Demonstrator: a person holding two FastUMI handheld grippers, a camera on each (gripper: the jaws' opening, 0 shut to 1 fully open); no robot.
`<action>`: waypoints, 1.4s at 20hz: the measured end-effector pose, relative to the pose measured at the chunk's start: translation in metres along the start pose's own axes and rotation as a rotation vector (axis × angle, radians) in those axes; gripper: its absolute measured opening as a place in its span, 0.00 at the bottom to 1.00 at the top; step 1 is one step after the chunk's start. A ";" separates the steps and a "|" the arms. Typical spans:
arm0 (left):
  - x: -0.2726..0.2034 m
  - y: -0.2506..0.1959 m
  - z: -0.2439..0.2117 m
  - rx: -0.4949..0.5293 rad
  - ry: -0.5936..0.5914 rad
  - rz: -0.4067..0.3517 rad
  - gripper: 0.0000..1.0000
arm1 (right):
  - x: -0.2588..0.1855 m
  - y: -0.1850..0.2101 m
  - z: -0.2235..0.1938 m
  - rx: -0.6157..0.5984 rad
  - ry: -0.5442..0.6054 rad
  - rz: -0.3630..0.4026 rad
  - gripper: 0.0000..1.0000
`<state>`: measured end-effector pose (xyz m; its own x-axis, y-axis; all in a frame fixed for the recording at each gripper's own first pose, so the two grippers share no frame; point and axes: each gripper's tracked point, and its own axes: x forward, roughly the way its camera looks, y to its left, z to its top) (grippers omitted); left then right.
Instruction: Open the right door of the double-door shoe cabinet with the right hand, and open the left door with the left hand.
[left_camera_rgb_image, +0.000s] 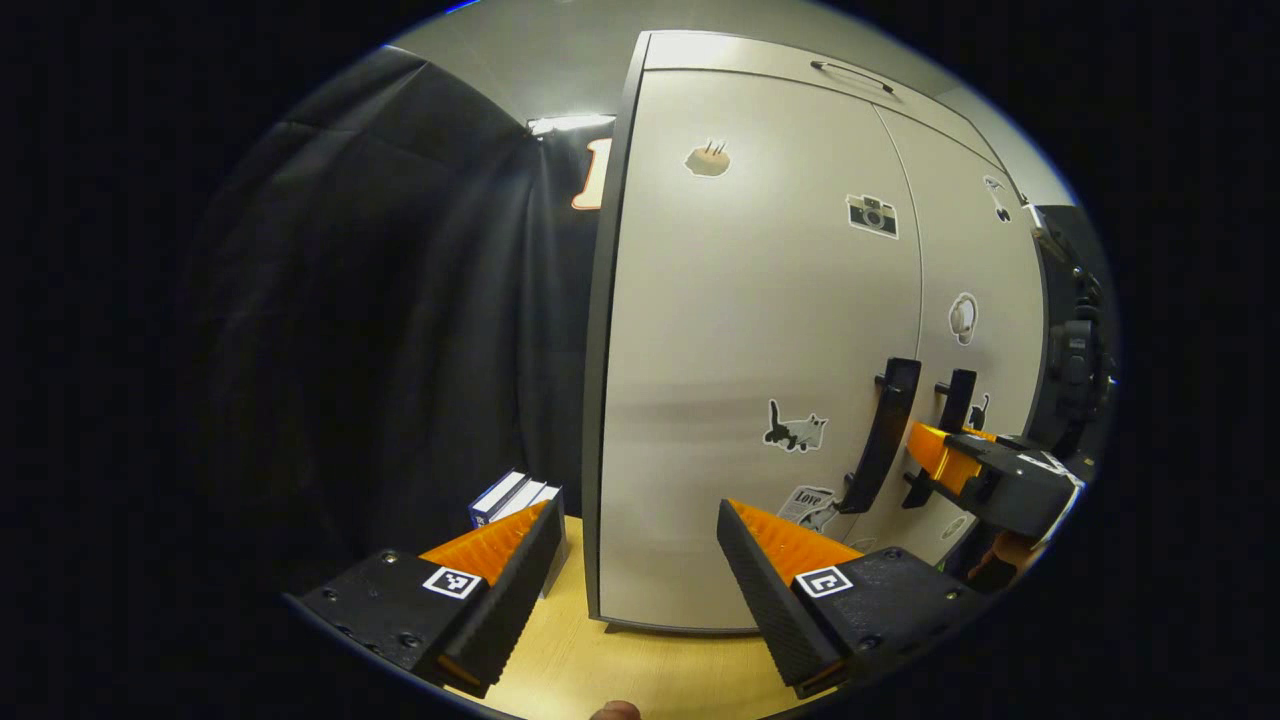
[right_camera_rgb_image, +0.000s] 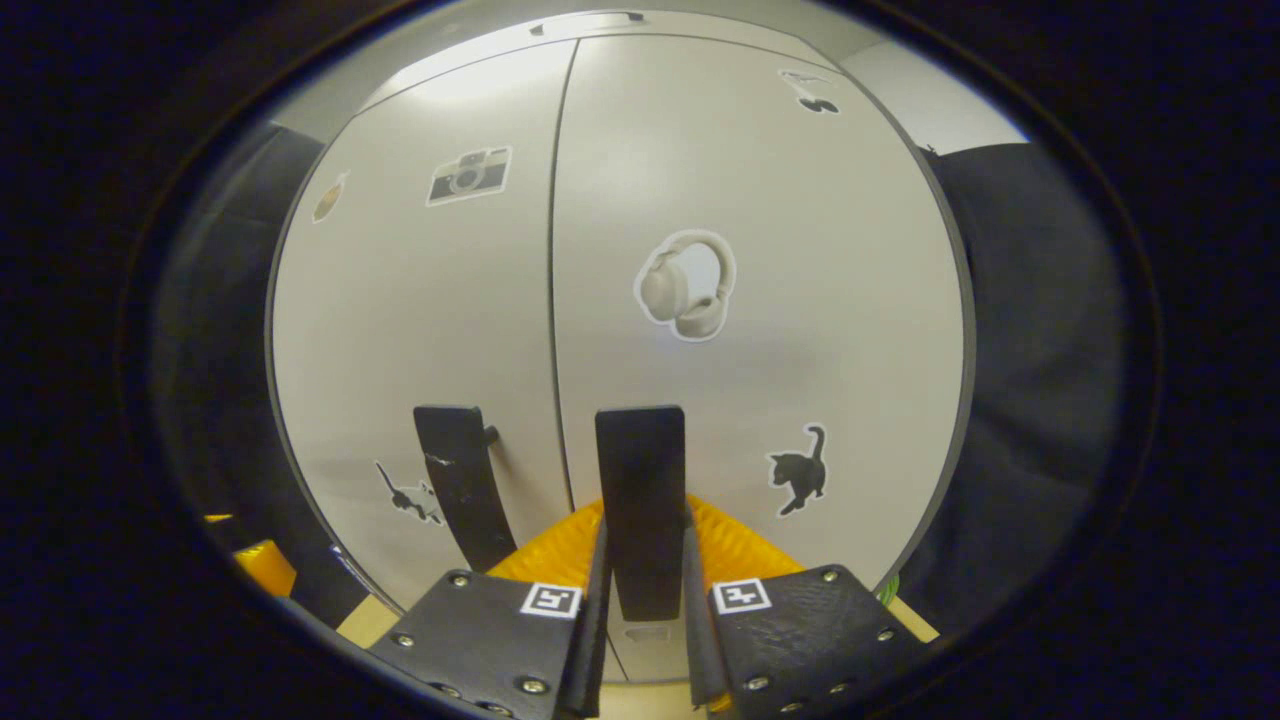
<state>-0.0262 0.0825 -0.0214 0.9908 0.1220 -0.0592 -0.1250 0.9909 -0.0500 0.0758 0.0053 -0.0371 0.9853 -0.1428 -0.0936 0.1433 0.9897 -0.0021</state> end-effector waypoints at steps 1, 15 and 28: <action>-0.002 0.002 -0.001 -0.004 0.000 0.003 0.98 | -0.004 0.001 0.000 0.001 -0.004 0.000 0.33; -0.047 0.005 -0.004 -0.026 -0.008 0.005 0.98 | -0.007 -0.003 0.001 0.080 -0.019 0.023 0.16; -0.086 -0.012 -0.006 -0.001 -0.011 -0.019 0.98 | -0.037 -0.020 0.003 0.102 -0.047 0.005 0.15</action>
<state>-0.1097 0.0602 -0.0214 0.9935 0.1034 -0.0477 -0.1059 0.9930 -0.0523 0.0364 -0.0097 -0.0306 0.9890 -0.1407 -0.0467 0.1447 0.9844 0.1002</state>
